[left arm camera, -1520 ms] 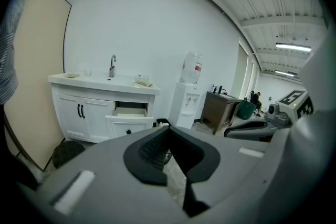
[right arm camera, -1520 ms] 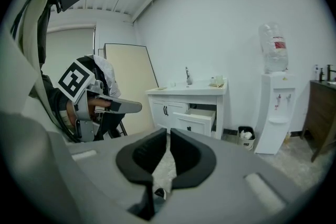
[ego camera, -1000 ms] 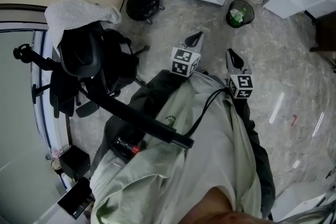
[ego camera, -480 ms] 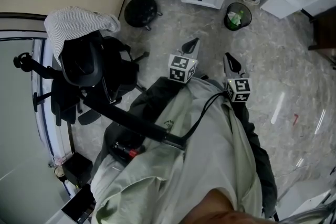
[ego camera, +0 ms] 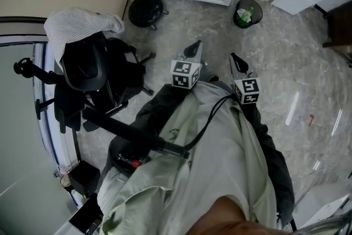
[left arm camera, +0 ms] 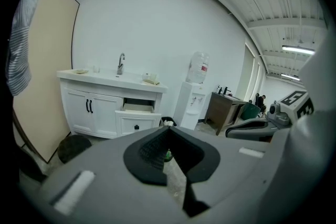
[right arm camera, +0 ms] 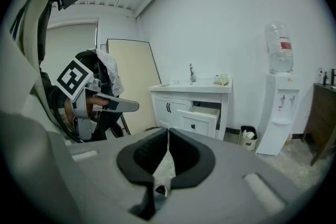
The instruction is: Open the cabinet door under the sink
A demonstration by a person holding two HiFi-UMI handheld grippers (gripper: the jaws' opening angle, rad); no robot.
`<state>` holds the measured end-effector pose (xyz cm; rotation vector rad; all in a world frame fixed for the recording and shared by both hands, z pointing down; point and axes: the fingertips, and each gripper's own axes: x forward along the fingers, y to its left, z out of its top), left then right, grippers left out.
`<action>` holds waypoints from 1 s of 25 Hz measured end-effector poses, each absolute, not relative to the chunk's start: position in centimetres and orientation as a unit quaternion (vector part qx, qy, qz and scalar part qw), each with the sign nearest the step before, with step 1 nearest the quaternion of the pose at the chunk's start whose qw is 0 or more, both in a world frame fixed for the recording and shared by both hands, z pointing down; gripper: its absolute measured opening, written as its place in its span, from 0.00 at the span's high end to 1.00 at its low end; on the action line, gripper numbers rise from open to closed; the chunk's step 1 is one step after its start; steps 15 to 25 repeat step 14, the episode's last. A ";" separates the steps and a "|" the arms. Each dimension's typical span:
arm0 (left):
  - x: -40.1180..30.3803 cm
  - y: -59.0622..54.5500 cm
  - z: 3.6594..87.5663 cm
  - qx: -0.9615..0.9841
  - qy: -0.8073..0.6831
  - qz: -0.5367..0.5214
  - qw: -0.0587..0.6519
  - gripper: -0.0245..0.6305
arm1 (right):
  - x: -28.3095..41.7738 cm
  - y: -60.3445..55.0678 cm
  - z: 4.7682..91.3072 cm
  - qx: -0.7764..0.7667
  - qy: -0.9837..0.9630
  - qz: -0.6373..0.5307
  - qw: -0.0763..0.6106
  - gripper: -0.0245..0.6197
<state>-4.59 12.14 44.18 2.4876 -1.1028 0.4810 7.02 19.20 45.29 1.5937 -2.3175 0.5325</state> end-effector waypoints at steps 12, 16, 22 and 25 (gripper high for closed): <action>-5.4 12.8 44.2 0.878 -0.408 0.167 0.189 0.95 | 6.8 19.6 45.4 0.546 -0.806 0.183 0.138 0.95; -5.5 12.7 44.1 0.877 -0.409 0.167 0.186 0.95 | 6.7 19.6 45.4 0.546 -0.806 0.182 0.137 0.95; -5.5 12.7 44.1 0.877 -0.409 0.167 0.186 0.95 | 6.7 19.6 45.4 0.546 -0.806 0.182 0.137 0.95; -5.5 12.7 44.1 0.877 -0.409 0.167 0.186 0.95 | 6.7 19.6 45.4 0.546 -0.806 0.182 0.137 0.95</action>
